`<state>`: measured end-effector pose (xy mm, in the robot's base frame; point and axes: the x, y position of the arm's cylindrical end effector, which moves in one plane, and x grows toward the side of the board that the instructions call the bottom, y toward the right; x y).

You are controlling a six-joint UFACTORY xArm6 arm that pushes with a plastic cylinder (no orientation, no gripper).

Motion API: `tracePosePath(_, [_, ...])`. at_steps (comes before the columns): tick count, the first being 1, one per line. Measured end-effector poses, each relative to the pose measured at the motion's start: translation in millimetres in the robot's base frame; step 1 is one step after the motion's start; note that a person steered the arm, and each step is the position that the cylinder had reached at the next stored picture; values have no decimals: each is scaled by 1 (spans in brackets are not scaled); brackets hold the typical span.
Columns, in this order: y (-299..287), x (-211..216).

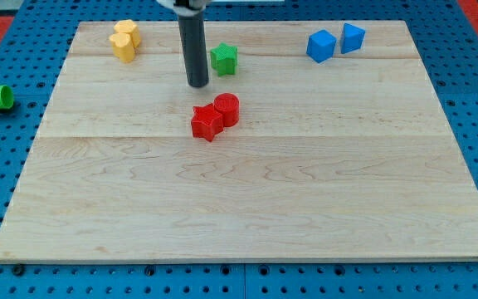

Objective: Push the yellow hexagon down a bit

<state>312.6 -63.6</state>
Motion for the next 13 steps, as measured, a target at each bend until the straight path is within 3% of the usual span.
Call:
tracePosePath(1, [48,-42])
tracePosePath(2, [118,-61])
tracePosePath(3, [153,-79])
tracePosePath(4, [95,-45])
tracePosePath(5, [-24,-4])
tracePosePath(6, [-81,38])
tracePosePath(7, [-91,62])
tracePosePath(11, [-105,72])
tracePosePath(12, [-89,38])
tracePosePath(13, [-57,-59])
